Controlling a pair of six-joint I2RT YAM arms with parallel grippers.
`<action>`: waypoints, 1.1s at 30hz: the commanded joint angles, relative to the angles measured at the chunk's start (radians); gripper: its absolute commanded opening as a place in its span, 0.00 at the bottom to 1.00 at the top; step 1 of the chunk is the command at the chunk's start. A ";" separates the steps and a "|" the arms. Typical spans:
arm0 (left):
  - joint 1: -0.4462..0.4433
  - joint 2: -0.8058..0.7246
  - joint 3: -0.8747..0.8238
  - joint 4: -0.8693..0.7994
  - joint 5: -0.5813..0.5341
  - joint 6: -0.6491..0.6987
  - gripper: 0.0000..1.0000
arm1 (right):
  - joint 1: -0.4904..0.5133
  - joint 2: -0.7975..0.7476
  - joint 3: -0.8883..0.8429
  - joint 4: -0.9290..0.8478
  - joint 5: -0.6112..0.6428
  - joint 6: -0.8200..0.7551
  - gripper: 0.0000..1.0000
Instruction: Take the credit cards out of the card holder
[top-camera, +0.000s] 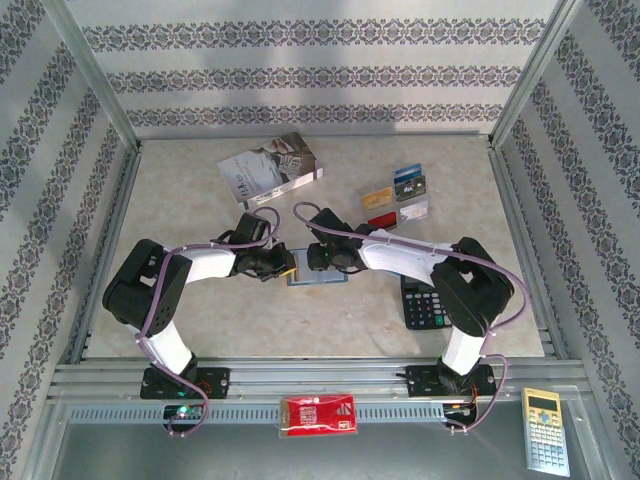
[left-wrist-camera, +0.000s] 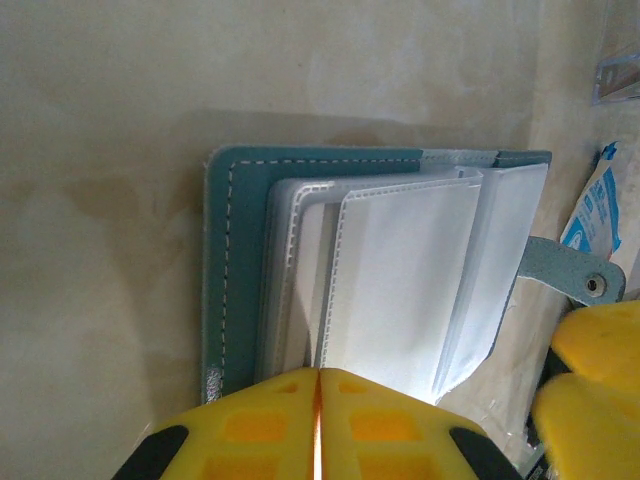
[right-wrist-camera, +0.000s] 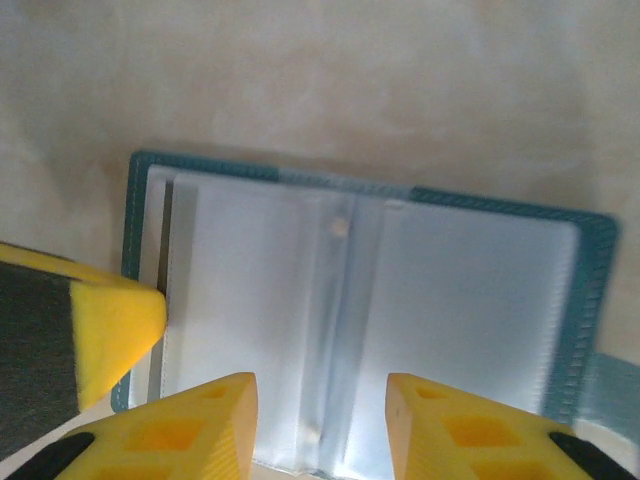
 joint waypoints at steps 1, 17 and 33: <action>-0.011 0.023 -0.023 -0.070 -0.045 0.016 0.09 | 0.000 0.041 0.032 0.014 -0.095 -0.022 0.36; -0.009 0.013 -0.015 -0.080 -0.049 0.014 0.09 | -0.002 0.194 0.120 -0.134 0.008 0.014 0.30; -0.019 -0.042 0.051 -0.083 0.046 0.011 0.24 | -0.080 0.147 -0.019 0.052 -0.155 0.090 0.18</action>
